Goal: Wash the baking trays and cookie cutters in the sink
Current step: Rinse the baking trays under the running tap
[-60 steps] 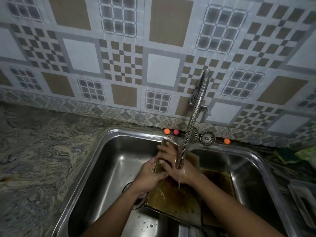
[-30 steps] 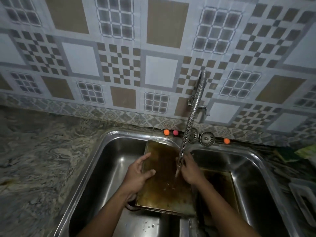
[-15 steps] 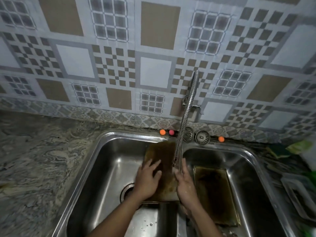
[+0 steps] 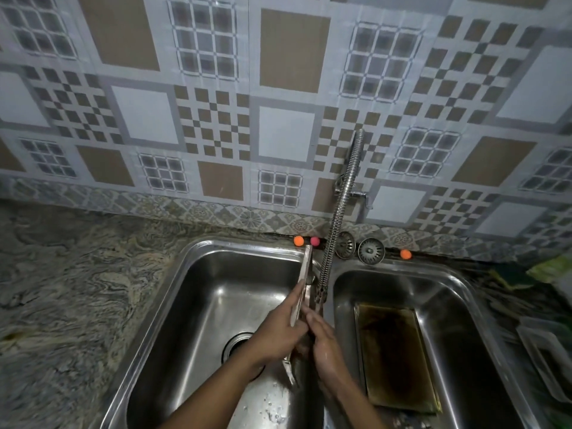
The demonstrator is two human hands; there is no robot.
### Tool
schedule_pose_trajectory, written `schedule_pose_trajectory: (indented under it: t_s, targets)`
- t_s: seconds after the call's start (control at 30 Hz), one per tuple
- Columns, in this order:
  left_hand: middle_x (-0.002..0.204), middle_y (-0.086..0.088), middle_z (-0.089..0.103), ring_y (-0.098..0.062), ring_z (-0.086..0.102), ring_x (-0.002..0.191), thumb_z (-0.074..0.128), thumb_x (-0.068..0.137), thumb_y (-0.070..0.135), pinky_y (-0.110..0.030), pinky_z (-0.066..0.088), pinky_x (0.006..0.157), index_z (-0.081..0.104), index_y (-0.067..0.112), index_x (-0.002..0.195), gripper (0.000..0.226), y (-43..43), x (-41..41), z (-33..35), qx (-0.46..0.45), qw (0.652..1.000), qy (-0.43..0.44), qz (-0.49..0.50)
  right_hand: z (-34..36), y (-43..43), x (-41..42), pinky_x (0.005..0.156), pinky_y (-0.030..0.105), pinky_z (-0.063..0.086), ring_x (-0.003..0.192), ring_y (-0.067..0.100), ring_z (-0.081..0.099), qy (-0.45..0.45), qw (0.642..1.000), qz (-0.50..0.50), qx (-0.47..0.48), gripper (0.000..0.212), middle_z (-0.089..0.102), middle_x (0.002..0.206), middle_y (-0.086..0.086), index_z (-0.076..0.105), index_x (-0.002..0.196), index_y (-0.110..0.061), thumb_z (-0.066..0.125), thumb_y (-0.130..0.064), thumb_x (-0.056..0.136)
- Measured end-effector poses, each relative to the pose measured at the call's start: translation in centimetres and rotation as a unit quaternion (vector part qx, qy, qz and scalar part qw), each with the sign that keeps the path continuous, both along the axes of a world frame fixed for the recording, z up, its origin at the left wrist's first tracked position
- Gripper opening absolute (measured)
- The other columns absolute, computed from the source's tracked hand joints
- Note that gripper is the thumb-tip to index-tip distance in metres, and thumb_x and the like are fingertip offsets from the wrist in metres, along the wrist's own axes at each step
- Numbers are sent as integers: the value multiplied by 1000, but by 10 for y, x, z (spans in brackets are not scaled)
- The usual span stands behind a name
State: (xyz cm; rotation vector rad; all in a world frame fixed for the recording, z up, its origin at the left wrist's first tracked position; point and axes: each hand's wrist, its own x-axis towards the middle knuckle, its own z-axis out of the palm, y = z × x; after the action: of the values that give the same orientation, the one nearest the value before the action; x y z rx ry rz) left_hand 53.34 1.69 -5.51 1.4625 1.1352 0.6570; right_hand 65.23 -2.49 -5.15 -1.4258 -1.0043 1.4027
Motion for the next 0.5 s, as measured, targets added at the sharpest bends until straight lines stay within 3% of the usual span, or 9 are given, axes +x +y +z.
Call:
schedule_pose_trajectory:
  t_s: [0.07,0.1,0.17,0.23,0.33,0.4,0.5]
  targets:
    - [130,13,60,2,63,107,56,82,5,-18,50,92,21,52,145,86,-1,3,-2,4,1000,5,9,-2,-1,-7,101,24,46,119,3,58,-12,999,-37,29,30,62,130,-4,64,123,-25,44,-23,102]
    - [132,14,58,7,60,111,56,82,3,-14,48,93,21,51,146,87,-3,5,-2,9,1000,13,8,-3,-1,-9,102,25,45,119,6,59,-29,997,-57,44,28,65,127,-4,66,122,-24,47,-23,101]
    - [132,18,58,11,56,115,56,86,2,-12,45,96,22,48,149,85,-7,7,-2,21,999,25,-1,-4,1,-9,90,24,52,105,8,66,-58,993,-82,63,23,72,110,-2,67,118,-19,54,-18,99]
    - [129,18,62,8,59,113,58,86,4,-19,48,98,21,49,150,87,-12,9,-5,22,999,42,-13,1,4,-6,74,23,53,87,17,70,-55,994,-82,42,18,74,90,8,68,107,-15,58,-7,94]
    - [132,13,61,1,60,114,59,82,11,-31,51,100,11,67,141,95,-21,11,-4,46,994,89,-48,6,18,6,54,15,46,64,15,63,-77,990,-120,17,14,65,69,7,63,91,-8,51,-7,97]
    - [133,4,62,-13,64,113,61,79,13,-39,53,97,6,72,138,99,-30,12,-1,64,987,123,-77,9,38,23,45,13,42,54,8,57,-94,980,-174,-11,15,61,69,2,62,98,-5,48,-9,100]
    - [135,1,59,-23,69,103,61,82,10,-43,57,90,2,69,141,102,-40,11,1,53,987,126,-83,15,62,40,41,24,44,45,12,53,-17,984,-168,-53,16,57,66,8,57,107,-3,46,-12,101]
